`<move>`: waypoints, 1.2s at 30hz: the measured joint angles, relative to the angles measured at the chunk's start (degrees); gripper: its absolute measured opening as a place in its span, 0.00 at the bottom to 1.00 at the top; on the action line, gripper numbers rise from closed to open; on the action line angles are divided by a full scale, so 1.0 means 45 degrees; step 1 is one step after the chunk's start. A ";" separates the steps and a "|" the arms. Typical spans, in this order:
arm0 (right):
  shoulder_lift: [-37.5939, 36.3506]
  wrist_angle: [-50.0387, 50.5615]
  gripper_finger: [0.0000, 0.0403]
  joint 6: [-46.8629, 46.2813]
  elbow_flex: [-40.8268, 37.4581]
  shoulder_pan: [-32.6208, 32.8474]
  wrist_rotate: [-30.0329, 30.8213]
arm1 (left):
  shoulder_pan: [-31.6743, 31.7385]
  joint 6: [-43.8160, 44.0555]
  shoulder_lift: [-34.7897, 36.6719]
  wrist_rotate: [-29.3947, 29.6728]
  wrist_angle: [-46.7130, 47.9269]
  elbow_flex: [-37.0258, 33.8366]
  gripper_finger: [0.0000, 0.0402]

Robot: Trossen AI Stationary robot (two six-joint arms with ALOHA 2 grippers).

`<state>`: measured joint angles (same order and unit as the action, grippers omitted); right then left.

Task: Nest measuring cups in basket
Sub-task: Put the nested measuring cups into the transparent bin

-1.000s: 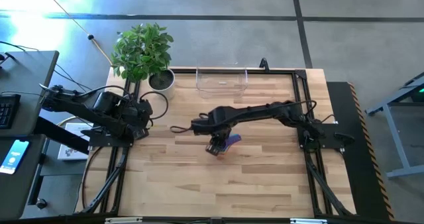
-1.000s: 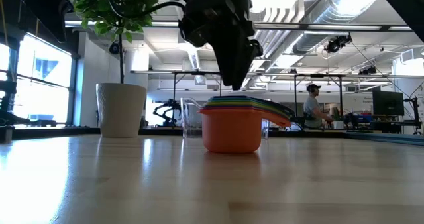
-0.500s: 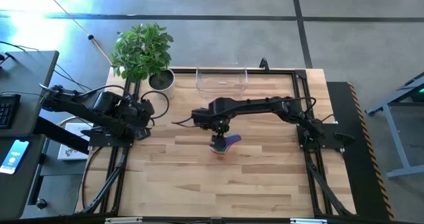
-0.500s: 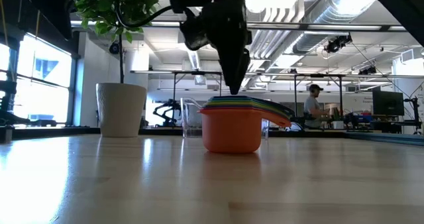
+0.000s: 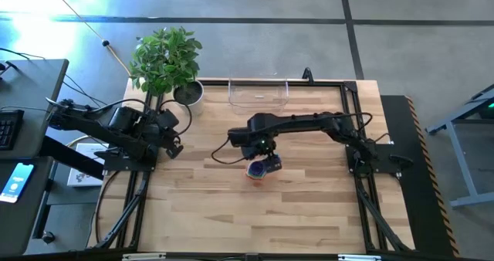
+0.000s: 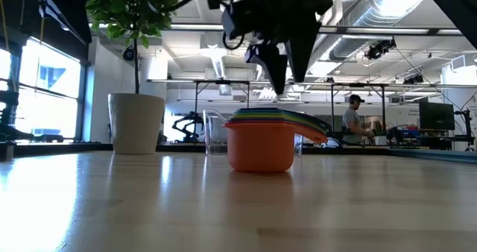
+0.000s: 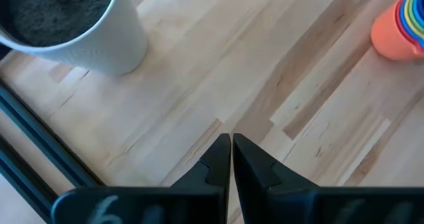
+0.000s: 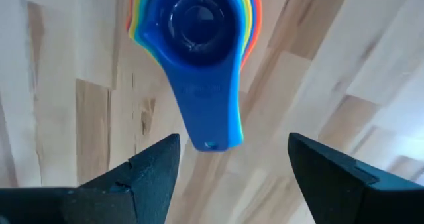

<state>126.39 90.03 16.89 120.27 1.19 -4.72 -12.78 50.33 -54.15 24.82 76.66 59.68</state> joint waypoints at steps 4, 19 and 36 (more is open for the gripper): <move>-0.0799 -0.0007 0.68 0.0319 0.0000 -0.0226 -0.0006 | 0.0000 0.0201 0.0000 0.0044 -0.0005 0.0000 0.02; -0.5878 -0.5355 0.68 0.0223 -0.6539 -0.0244 0.0313 | 0.0000 0.0563 0.0000 0.0117 -0.0023 0.0000 0.02; -0.5531 -0.8011 0.68 0.0834 -0.8218 0.0681 0.0299 | -0.0005 0.1132 -0.0005 0.0330 -0.0027 0.0000 0.02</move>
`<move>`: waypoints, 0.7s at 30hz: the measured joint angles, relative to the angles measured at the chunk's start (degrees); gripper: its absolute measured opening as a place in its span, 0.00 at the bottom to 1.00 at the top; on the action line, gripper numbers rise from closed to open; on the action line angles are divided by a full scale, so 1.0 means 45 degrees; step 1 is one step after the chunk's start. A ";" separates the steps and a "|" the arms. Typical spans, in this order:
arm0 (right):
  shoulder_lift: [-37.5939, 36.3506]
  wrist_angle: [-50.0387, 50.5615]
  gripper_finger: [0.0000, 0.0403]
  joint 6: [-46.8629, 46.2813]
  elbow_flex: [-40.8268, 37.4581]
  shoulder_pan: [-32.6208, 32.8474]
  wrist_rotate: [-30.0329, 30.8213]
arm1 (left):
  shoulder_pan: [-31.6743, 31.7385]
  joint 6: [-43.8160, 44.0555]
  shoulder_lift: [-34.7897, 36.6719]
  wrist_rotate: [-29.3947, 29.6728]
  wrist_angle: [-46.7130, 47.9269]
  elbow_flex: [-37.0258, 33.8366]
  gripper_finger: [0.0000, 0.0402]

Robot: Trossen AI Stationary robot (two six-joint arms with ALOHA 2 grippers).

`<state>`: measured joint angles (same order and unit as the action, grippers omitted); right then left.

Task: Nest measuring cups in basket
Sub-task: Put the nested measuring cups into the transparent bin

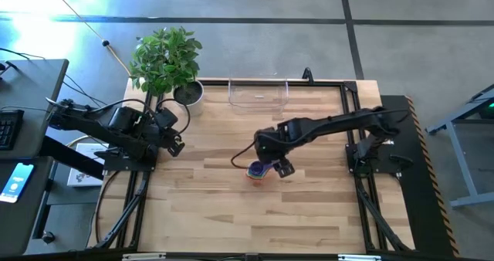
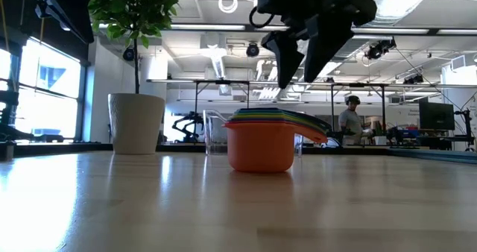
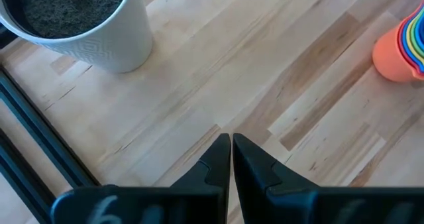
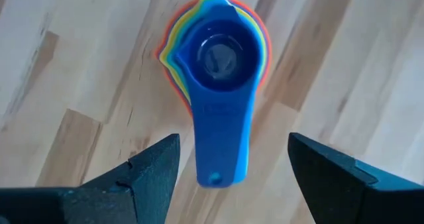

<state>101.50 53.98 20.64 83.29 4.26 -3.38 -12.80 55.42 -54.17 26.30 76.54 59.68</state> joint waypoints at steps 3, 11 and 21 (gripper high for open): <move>0.0358 -0.0080 0.68 0.0304 0.0000 0.0086 0.0020 | 0.0005 -0.0005 0.0000 0.0038 0.0003 0.0000 0.02; 0.0909 -0.0312 0.68 0.0291 0.0000 0.0057 -0.0303 | 0.0004 -0.0005 0.0005 0.0195 0.0007 0.0000 0.02; 0.1496 -0.0538 0.68 0.0307 0.0008 0.0027 -0.0318 | 0.0004 -0.0004 0.0005 0.0200 -0.0002 0.0000 0.02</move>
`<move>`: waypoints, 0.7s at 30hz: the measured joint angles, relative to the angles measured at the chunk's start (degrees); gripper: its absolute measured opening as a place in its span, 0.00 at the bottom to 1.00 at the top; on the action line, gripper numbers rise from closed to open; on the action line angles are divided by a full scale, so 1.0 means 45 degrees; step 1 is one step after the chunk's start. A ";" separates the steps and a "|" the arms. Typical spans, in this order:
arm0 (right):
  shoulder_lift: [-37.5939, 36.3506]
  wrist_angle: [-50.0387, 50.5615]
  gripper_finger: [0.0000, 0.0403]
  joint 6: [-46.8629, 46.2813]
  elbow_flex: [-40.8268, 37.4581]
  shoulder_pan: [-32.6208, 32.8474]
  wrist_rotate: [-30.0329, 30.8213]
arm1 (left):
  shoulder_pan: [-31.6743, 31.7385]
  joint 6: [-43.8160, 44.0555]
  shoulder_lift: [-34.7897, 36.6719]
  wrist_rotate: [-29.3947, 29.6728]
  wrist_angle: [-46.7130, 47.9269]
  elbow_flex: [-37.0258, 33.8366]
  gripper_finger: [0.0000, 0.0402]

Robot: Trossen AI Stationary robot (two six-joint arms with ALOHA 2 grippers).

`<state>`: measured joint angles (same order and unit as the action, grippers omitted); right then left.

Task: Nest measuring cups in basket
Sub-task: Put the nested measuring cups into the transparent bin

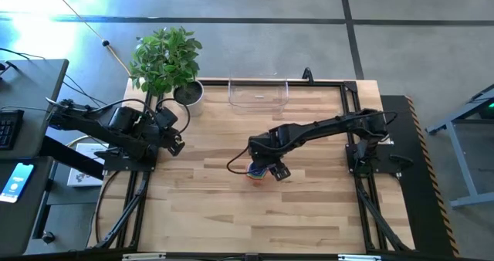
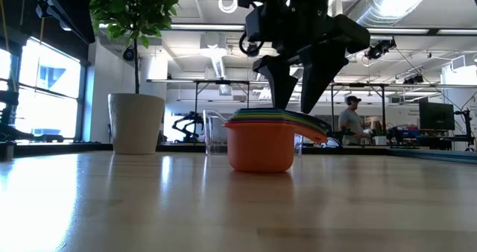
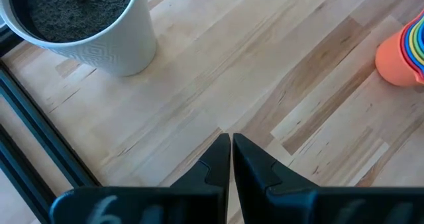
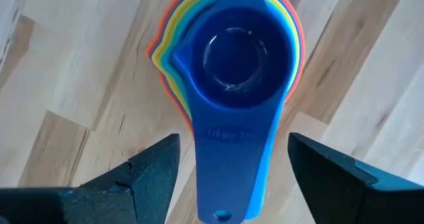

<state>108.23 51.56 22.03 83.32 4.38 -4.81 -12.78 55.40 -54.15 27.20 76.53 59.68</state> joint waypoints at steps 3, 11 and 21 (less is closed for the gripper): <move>0.0183 -0.0007 0.68 -0.0046 0.0002 -0.0085 -0.0041 | 0.0000 -0.0001 -0.0003 0.0000 0.0000 0.0000 0.02; 0.0371 -0.0175 0.68 -0.0220 0.0006 -0.0229 -0.0235 | 0.0001 -0.0002 0.0000 0.0001 0.0004 0.0000 0.02; 0.0893 -0.0166 0.68 -0.0220 -0.0057 -0.0252 -0.0226 | -0.0002 -0.0020 -0.0003 0.0001 0.0031 0.0000 0.02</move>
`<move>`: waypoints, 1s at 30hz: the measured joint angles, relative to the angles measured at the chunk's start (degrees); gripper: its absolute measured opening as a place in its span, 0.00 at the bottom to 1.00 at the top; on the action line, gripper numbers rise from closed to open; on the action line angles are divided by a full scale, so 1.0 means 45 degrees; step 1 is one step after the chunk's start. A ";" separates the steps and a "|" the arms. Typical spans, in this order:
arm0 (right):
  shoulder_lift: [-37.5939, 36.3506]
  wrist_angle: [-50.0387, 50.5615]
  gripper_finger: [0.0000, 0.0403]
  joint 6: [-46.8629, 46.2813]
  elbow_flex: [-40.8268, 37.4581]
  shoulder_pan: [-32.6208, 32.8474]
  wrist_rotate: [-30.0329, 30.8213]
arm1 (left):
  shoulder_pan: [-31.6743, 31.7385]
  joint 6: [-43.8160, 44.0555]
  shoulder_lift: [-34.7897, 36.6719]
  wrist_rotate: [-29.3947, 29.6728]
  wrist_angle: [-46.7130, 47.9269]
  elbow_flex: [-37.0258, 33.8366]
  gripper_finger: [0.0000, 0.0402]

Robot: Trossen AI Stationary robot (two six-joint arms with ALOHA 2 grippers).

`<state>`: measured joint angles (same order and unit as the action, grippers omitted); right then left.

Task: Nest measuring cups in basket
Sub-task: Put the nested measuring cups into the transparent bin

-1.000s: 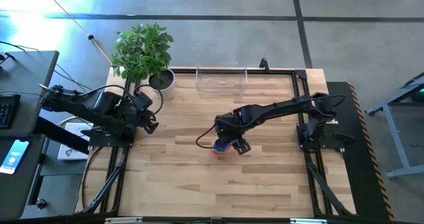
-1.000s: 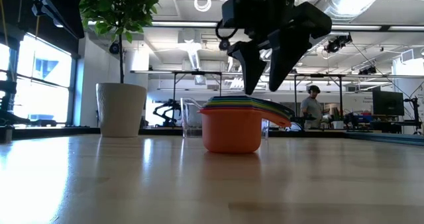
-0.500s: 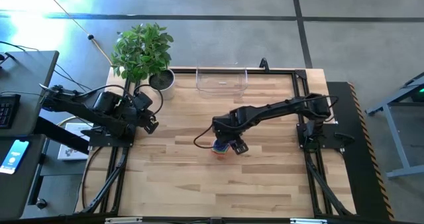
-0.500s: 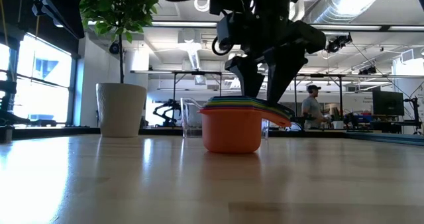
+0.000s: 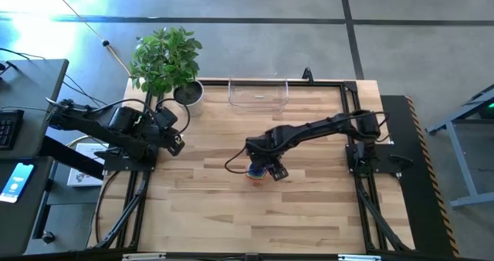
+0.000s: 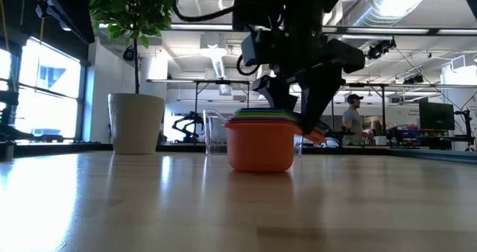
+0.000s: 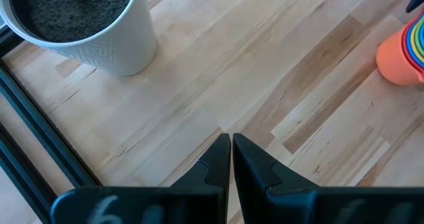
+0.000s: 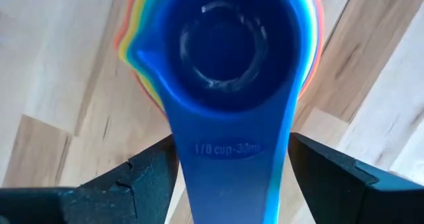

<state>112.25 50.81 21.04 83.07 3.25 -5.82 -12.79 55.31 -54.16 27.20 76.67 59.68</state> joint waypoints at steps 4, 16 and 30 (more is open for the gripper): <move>0.0243 0.0084 0.68 0.0000 0.0000 0.0000 0.0407 | 0.0003 -0.0020 -0.0002 -0.0001 0.0008 0.0000 0.02; 0.0252 0.0180 0.49 -0.0347 0.0029 0.0005 0.0460 | 0.0001 -0.0240 0.0003 0.0043 0.0003 0.0000 0.02; 0.0247 0.0179 0.33 -0.0713 0.0039 0.0036 0.0747 | 0.0002 -0.0340 0.0003 0.0087 0.0001 0.0000 0.02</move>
<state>113.36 51.62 17.83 83.24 3.41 -2.46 -12.78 53.78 -54.15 27.59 76.67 59.68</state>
